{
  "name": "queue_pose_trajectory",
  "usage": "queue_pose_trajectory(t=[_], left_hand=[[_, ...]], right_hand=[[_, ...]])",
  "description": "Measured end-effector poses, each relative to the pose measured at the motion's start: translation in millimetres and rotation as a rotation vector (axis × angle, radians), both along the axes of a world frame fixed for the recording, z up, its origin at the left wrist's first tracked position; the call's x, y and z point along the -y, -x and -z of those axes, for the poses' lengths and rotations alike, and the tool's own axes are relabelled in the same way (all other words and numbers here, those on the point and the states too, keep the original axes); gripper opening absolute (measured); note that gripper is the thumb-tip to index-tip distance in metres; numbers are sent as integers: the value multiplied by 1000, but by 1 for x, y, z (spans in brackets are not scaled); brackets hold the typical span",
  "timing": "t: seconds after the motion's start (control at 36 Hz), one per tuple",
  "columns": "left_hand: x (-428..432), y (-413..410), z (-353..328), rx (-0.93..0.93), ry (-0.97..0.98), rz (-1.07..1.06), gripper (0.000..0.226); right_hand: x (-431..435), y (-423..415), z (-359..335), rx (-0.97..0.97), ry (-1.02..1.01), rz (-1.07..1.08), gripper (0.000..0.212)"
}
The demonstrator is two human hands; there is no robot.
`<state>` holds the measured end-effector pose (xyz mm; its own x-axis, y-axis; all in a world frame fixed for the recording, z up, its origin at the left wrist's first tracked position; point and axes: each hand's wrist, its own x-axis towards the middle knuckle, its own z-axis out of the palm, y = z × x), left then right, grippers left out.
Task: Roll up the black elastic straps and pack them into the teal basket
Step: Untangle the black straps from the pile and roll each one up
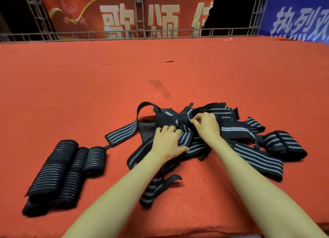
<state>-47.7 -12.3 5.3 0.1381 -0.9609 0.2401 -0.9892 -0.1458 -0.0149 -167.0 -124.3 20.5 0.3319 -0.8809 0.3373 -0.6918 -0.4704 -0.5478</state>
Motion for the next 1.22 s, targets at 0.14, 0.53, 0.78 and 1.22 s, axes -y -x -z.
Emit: queue_pose_trajectory(t=[0.14,0.53,0.78,1.22], left_hand=[[-4,-2,-1,-19,55,10,46],[-49,-25,-15,-891,540,-121,15],[-62,-14,-21,-881,568,-94,21],[-103,-28,-29,-1027,648,-149,19]], right_hand=[[10,2,5,117,-27,11,19],[3,0,2,210,-91,136,19],[0,1,3,232,-80,195,18],[-6,26,5,220,-169,300,19]])
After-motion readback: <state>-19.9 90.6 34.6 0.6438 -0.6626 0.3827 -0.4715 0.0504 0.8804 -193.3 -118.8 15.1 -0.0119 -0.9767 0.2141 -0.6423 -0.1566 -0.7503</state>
